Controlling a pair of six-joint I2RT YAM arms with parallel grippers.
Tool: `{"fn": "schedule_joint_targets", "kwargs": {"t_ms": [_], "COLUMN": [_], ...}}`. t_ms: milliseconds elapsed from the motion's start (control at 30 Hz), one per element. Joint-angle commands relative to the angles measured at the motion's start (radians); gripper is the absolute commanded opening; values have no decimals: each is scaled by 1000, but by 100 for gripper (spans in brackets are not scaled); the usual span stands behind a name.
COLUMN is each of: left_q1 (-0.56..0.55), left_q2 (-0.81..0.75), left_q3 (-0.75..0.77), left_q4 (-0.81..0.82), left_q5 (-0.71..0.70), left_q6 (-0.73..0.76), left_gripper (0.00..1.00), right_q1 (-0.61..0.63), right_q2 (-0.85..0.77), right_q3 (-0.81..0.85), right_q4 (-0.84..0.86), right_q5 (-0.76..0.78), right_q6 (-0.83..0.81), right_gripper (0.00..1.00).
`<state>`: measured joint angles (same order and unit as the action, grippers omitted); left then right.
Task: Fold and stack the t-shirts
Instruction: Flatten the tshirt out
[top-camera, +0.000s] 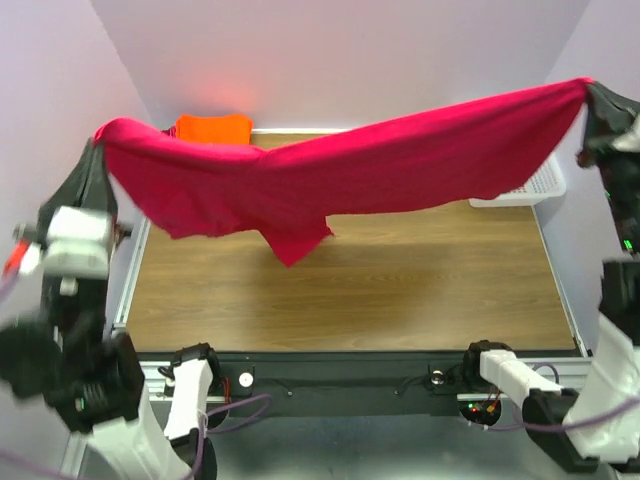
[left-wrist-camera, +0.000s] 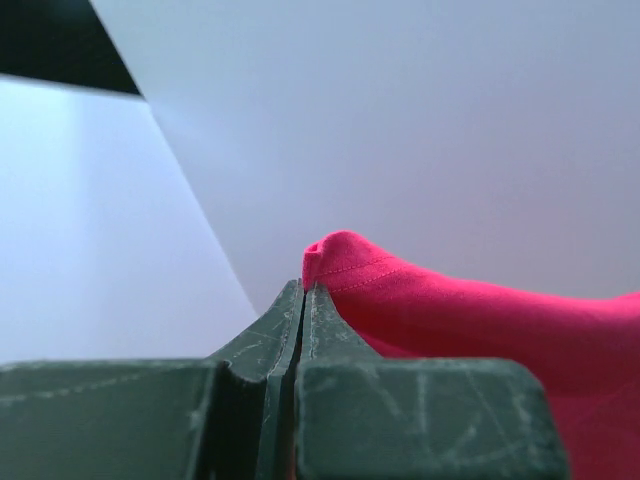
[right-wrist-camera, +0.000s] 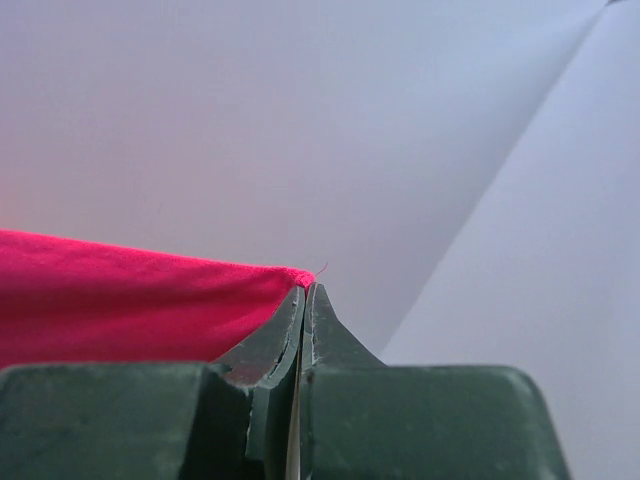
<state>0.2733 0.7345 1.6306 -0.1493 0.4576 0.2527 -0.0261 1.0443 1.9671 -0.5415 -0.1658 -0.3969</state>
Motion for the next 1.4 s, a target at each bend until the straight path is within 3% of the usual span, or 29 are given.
{"fn": "schedule_joint_targets", "kwargs": {"t_ms": [0, 267, 433, 800, 1000, 1200, 1300, 1367], "left_q1": [9, 7, 7, 7, 9, -20, -65, -114], "left_q2": [-58, -98, -96, -136, -95, 138, 242, 391], "left_q3": [92, 297, 282, -201, -478, -696, -752, -765], "left_q4": [14, -114, -196, -233, -142, 31, 141, 226], "left_q5": [-102, -167, -159, 119, 216, 176, 119, 66], "left_q6": [6, 92, 152, 140, 138, 143, 138, 135], "left_gripper": [0, 0, 0, 0, 0, 0, 0, 0], "right_q1": [-9, 0, 3, 3, 3, 3, 3, 3], "right_q2": [-75, -135, -129, -133, -38, 193, 310, 417], "right_q3": [56, 156, 104, -385, -638, -798, -795, -762], "right_q4": [90, 106, 107, 152, 230, 392, 475, 524], "right_q5": [87, 115, 109, -136, -230, -317, -330, -328], "right_q6": [-43, -129, -166, -188, -169, -129, -97, -89], "right_gripper": [1, 1, 0, 1, 0, 1, 0, 1]}}
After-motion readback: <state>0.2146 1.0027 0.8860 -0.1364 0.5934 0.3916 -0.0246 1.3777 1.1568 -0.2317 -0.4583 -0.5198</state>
